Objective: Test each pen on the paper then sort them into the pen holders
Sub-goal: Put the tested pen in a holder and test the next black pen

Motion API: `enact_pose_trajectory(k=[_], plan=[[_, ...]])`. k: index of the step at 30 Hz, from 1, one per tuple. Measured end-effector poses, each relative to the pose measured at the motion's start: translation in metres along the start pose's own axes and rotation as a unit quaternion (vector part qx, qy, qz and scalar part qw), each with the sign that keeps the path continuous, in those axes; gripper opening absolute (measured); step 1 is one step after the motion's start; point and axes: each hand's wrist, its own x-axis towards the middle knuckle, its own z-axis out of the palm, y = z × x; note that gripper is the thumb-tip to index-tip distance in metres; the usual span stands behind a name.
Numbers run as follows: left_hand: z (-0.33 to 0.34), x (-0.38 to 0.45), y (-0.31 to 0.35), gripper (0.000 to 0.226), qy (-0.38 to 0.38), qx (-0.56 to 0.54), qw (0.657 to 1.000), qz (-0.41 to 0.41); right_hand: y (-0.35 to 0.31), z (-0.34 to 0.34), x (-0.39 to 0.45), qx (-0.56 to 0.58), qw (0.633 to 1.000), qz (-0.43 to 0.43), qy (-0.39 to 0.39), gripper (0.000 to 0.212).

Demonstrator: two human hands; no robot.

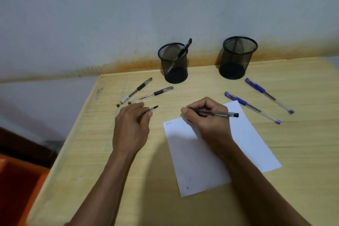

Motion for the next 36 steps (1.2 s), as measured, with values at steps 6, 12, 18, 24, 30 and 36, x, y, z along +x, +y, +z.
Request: enact_pose_trajectory(k=[6,12,18,24,30,36], plan=[[-0.006,-0.001,0.008,0.029,-0.016,0.017,0.999,0.041,0.002,-0.002,0.000,0.012,0.999,0.028,-0.024,0.013],[-0.018,-0.018,0.034,0.016,0.033,-0.176,0.982,-0.060,-0.026,-0.003,-0.011,0.033,0.999,0.022,-0.017,0.013],[-0.044,-0.038,0.083,0.025,-0.006,-0.312,0.949,-0.050,-0.075,-0.019,-0.039,0.056,0.995,-0.077,-0.037,0.006],[-0.051,-0.053,0.104,0.021,-0.038,-0.333,0.942,-0.009,-0.083,-0.029,-0.056,-0.013,0.994,-0.107,-0.017,0.008],[-0.056,-0.061,0.109,0.017,-0.071,-0.341,0.937,0.005,-0.084,-0.032,-0.067,-0.025,0.995,-0.094,-0.021,0.006],[-0.061,-0.062,0.115,0.025,-0.062,-0.328,0.943,0.018,-0.086,-0.026,-0.071,0.017,0.997,-0.073,-0.021,0.009]])
